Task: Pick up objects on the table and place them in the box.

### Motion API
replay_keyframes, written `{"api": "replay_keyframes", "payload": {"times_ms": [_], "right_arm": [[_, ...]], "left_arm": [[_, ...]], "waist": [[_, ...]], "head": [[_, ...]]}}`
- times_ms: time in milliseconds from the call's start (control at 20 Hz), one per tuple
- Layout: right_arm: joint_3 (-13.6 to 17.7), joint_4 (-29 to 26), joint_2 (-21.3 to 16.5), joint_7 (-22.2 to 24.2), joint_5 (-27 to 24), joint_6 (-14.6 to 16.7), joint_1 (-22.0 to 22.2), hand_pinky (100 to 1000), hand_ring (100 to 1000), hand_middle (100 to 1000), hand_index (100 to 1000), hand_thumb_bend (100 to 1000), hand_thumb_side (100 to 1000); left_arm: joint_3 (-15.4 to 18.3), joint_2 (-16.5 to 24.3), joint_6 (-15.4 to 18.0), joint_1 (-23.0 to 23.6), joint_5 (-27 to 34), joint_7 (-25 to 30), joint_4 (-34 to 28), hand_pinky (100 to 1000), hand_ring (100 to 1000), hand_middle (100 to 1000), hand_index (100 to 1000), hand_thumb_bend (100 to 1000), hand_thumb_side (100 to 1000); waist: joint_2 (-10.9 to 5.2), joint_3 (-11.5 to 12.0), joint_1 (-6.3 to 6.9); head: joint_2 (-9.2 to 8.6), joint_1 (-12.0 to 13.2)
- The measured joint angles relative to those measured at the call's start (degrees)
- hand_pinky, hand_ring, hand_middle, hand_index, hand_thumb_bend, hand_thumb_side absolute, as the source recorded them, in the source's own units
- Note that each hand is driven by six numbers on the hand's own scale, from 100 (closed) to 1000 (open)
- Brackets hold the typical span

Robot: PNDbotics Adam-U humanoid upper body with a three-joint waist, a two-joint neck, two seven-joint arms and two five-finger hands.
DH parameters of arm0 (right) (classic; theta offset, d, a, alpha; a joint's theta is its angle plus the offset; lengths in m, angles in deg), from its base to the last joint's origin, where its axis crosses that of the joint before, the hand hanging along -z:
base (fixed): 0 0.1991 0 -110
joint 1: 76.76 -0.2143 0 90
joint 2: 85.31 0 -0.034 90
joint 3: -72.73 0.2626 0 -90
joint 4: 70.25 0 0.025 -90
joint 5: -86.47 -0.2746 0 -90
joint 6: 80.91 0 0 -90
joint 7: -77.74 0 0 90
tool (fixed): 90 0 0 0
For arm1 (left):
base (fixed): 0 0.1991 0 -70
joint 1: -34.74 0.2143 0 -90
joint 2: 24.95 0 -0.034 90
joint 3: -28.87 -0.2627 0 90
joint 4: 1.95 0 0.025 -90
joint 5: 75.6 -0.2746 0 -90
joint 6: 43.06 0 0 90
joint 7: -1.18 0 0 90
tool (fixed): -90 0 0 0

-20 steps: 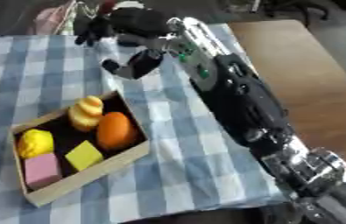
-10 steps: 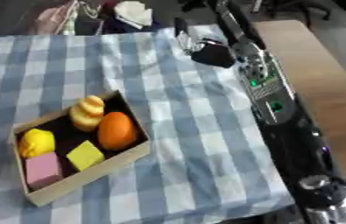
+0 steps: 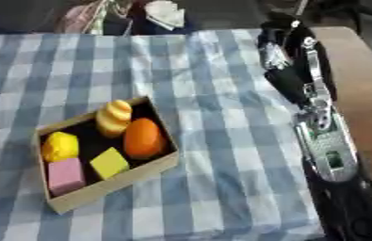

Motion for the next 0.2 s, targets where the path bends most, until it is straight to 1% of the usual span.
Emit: {"api": "replay_keyframes", "payload": {"times_ms": [200], "right_arm": [[0.0,-0.6,1.4,-1.6,-2.8,-0.5,2.1,777,653,651,798,100,594]], "left_arm": [[0.0,-0.1,0.2,0.1,0.1,-0.4,0.3,643,500,547,755,158,628]], "waist": [[0.0,-0.1,0.0]], "head": [[0.0,1.4]]}}
